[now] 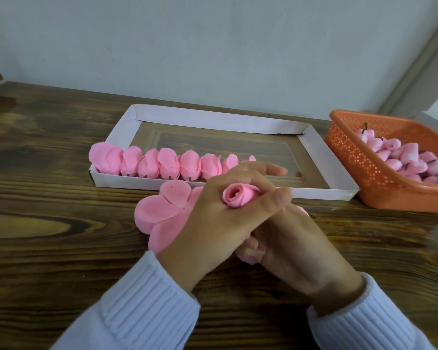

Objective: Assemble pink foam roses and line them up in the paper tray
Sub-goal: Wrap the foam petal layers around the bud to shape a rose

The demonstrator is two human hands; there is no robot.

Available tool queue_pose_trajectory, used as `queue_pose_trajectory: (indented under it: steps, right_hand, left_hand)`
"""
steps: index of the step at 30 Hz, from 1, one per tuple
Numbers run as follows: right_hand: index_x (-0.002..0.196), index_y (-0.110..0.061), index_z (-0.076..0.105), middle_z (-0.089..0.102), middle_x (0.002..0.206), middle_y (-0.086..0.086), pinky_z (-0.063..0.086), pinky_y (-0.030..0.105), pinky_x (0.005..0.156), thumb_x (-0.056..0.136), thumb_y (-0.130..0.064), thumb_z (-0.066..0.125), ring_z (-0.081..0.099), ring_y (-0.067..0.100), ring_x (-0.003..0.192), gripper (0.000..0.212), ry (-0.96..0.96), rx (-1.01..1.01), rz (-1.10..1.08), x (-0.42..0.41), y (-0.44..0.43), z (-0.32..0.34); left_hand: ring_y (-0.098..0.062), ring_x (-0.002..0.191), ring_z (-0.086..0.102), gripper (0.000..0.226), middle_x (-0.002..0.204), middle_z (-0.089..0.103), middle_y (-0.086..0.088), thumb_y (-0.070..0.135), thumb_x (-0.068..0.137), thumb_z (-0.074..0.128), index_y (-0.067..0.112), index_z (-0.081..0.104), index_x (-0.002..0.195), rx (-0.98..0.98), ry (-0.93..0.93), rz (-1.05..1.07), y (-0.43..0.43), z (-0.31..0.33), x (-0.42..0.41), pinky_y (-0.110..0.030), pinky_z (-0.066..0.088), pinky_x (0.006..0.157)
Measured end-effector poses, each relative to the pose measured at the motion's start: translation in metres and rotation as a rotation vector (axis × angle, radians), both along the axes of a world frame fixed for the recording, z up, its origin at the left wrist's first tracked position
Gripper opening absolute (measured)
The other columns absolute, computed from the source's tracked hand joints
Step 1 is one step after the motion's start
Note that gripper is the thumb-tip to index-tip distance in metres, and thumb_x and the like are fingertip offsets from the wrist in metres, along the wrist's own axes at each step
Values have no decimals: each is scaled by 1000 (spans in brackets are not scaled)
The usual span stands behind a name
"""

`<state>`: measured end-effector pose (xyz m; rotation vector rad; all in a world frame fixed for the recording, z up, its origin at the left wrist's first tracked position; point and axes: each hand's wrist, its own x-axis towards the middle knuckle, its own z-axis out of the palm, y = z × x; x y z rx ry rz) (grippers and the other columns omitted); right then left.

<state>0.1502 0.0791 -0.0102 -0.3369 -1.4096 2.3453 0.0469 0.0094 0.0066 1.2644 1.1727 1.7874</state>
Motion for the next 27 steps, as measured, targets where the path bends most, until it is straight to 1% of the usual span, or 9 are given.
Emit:
queue_pose_trajectory:
  steps: [2, 4, 10, 12, 14, 17, 21, 23, 27]
  right_hand:
    - [111, 1, 54, 51, 69, 10, 25, 28, 51, 93, -25, 48, 48, 10, 54, 32, 25, -4, 10, 0, -1, 2]
    - [116, 2, 49, 51, 79, 14, 21, 31, 54, 84, -21, 60, 52, 10, 58, 41, 109, -46, 32, 1, 0, 4]
    - [88, 1, 59, 47, 58, 6, 33, 22, 49, 87, -25, 52, 42, 12, 51, 27, 33, -4, 11, 0, 1, 1]
    - [83, -1, 61, 51, 58, 7, 35, 22, 48, 85, -26, 54, 44, 12, 51, 26, 16, 15, -15, -1, -1, 1]
    - [82, -3, 64, 57, 61, 9, 37, 23, 47, 86, -26, 52, 52, 15, 52, 25, 23, 41, -38, -1, -2, 2]
    - [102, -7, 64, 65, 88, 17, 51, 23, 53, 94, -25, 45, 63, 21, 69, 27, 7, 106, -56, -1, 0, 8]
    - [111, -5, 59, 69, 94, 9, 55, 24, 59, 97, -11, 48, 66, 18, 73, 20, -166, 346, -179, -1, 5, 20]
    - [104, -7, 63, 70, 86, 5, 55, 20, 62, 96, -6, 50, 67, 13, 71, 16, -256, 542, -262, -4, 7, 26]
    - [98, -17, 69, 68, 85, -7, 52, 16, 71, 94, -16, 56, 63, 7, 77, 13, -538, 1161, -362, -21, 15, 28]
  left_hand:
    - [-2, 99, 66, 19, 110, 69, 11, 42, 74, 65, 30, 67, 59, -5, 42, 17, 1, -1, 0, -30, 58, 58]
    - [-5, 108, 64, 22, 108, 69, 11, 43, 74, 64, 30, 64, 57, -8, 34, 34, 1, -2, 0, -40, 60, 57]
    - [0, 105, 63, 20, 112, 68, 11, 33, 74, 73, 22, 65, 59, 3, 169, -15, 1, -1, 0, -12, 51, 72]
    - [0, 89, 68, 24, 112, 68, 12, 36, 78, 70, 25, 65, 57, -7, 182, -25, -1, 0, -1, -12, 50, 59]
    - [-6, 51, 62, 26, 110, 69, -1, 41, 80, 64, 31, 65, 56, 3, 120, -20, -3, 3, -4, -17, 41, 37]
    - [-31, 53, 60, 38, 94, 66, -21, 46, 86, 60, 30, 64, 51, 47, -162, 98, -2, 9, -11, -28, 44, 45]
    - [-14, 83, 72, 54, 57, 59, 5, 48, 96, 48, 22, 49, 48, 147, -826, 260, 5, 12, -34, -36, 49, 82]
    - [-13, 79, 73, 48, 53, 53, 7, 46, 96, 51, 19, 51, 56, 160, -1078, 303, 5, 10, -45, -35, 48, 87]
    - [-7, 72, 73, 42, 53, 51, 9, 39, 100, 51, 20, 54, 63, 88, -1237, 376, 6, 2, -60, -30, 47, 82]
